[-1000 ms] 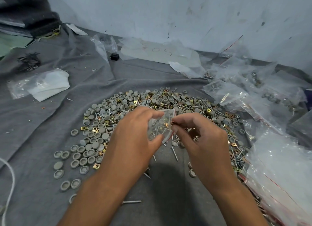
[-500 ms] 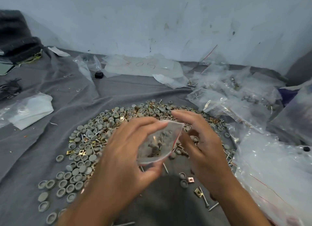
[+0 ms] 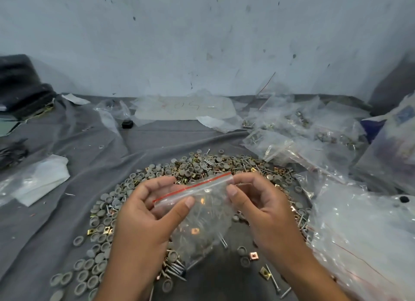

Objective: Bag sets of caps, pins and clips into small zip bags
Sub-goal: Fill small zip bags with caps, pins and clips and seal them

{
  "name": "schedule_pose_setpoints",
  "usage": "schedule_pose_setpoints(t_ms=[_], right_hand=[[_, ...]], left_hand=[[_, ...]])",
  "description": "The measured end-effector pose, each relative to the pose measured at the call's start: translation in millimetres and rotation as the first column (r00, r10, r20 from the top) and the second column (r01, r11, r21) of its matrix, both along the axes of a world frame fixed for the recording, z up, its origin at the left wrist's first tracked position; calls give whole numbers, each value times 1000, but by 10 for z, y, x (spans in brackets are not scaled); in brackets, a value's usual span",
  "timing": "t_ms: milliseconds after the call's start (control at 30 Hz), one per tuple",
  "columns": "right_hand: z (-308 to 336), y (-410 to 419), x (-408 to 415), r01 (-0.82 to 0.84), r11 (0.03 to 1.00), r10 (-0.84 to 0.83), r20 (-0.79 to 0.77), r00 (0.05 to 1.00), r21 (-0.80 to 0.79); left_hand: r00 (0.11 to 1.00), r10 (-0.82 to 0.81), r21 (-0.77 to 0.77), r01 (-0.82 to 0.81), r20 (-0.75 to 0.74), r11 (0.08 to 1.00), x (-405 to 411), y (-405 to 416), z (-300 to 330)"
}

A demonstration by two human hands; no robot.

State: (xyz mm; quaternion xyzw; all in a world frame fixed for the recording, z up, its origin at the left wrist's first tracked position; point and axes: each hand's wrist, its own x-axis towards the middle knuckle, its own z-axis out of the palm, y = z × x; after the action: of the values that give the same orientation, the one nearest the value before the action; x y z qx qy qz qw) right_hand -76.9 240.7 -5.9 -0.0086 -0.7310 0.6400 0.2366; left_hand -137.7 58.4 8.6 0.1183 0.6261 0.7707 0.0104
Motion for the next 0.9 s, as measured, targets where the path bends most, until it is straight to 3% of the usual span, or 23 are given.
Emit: schedule_pose_setpoints(t_ms=[333, 700, 900], right_hand=[[59, 40, 21, 50, 998, -52, -103, 993, -30], [75, 0, 62, 100, 994, -93, -144, 985, 43], [83, -46, 70, 33, 999, -33, -117, 993, -6]], left_hand=[[1000, 5, 45, -4, -4, 999, -33, -58, 82], [999, -5, 89, 9, -51, 996, 31, -19, 146], [998, -34, 102, 39, -49, 994, 30, -13, 111]])
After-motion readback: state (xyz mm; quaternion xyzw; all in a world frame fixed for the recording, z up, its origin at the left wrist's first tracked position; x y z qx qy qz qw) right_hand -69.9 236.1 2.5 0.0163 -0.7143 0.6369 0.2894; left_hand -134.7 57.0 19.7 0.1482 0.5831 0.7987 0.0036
